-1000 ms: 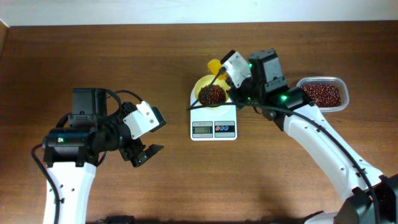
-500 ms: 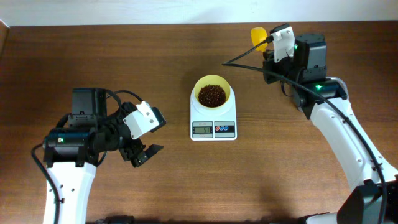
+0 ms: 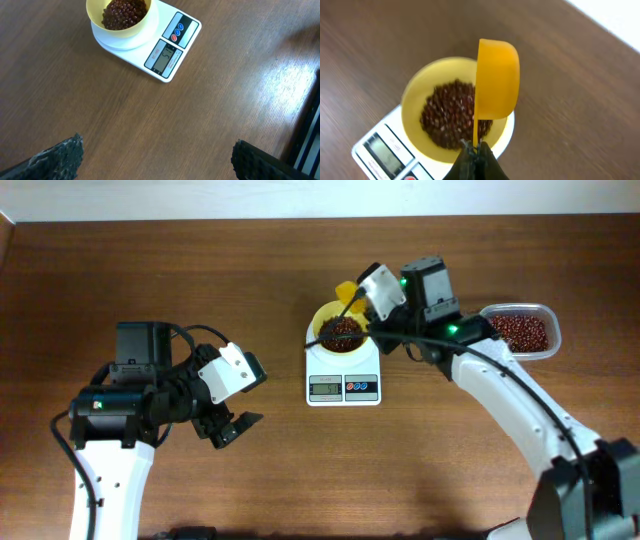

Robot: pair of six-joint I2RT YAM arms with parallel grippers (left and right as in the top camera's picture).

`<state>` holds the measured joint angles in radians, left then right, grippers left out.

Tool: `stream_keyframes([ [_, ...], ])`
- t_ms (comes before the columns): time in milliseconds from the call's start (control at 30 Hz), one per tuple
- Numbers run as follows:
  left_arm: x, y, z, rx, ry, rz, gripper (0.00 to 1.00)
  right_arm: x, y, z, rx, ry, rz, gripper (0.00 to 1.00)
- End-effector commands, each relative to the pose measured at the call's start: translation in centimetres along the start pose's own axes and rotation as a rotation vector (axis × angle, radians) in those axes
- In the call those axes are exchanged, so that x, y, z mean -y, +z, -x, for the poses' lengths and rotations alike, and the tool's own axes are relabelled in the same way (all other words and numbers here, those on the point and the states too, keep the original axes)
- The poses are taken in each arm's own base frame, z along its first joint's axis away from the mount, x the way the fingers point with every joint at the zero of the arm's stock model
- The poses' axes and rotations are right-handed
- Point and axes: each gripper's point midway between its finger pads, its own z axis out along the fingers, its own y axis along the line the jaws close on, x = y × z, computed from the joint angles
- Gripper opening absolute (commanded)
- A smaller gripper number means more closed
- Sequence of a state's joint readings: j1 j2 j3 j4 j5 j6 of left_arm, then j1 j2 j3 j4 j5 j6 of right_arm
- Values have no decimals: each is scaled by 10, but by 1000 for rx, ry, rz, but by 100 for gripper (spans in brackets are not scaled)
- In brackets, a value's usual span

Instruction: Scoop item into bowl and weigh 50g on scale

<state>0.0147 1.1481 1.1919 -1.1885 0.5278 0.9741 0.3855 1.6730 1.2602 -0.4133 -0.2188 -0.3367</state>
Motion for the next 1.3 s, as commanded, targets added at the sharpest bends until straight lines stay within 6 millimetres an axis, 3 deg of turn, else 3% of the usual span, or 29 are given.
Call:
stream_keyframes([
  [0, 1, -1, 2, 18, 11, -7, 99, -7, 18, -12, -57, -93, -6, 4],
  [433, 1, -1, 2, 18, 11, -7, 99, -33, 35, -34, -174, -195, -2, 4],
  [567, 1, -1, 2, 18, 11, -7, 99, -60, 34, -28, -130, -79, 150, 4],
  [633, 1, -1, 2, 18, 11, -7, 99, -62, 33, -26, -125, -42, 158, 4],
  [733, 1, -1, 2, 18, 11, -7, 99, -60, 33, -27, -125, -31, 155, 4],
  [1000, 1, -1, 2, 18, 11, -7, 99, -13, 25, -25, -84, 112, 71, 4],
  [1267, 1, -1, 2, 18, 11, -7, 99, -11, -4, 0, -3, 91, 47, 4],
])
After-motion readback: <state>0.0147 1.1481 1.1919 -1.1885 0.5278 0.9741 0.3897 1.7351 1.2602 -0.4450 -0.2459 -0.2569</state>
